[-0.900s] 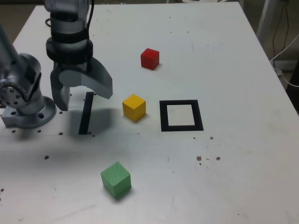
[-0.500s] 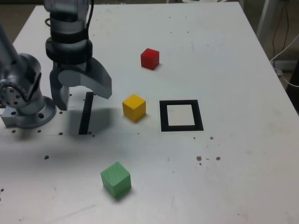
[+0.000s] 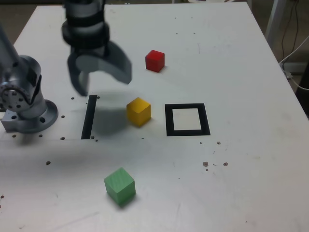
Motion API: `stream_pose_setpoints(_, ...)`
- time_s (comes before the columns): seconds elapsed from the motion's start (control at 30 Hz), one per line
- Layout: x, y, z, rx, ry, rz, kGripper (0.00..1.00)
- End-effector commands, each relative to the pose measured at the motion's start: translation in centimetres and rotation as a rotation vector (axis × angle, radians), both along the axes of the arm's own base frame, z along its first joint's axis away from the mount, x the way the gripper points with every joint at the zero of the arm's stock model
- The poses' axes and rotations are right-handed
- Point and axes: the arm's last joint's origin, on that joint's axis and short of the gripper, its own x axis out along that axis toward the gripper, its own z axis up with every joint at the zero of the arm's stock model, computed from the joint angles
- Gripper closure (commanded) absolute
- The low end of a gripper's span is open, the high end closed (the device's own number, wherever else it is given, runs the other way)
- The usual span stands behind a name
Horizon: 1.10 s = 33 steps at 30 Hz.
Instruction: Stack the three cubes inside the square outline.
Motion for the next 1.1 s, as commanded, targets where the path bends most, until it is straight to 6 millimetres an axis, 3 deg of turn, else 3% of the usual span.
stream_pose_setpoints(0.0, 1.1, 1.0, 0.7, 0.023, -0.007, -0.008, 0.02)
stream_pose_setpoints(0.3, 6.5, 6.3, 2.8, 0.094, 0.02, -0.078, 0.01)
stream_pose_setpoints(0.63, 10.2, 14.0, -1.2, 0.023, 0.161, -0.19, 0.0)
stream_pose_setpoints(0.87, 11.1, 15.6, -2.5, 0.087, 0.163, -0.232, 0.01)
stream_pose_setpoints(1.07, 11.7, 15.9, -5.2, 0.08, 0.183, -0.243, 0.06)
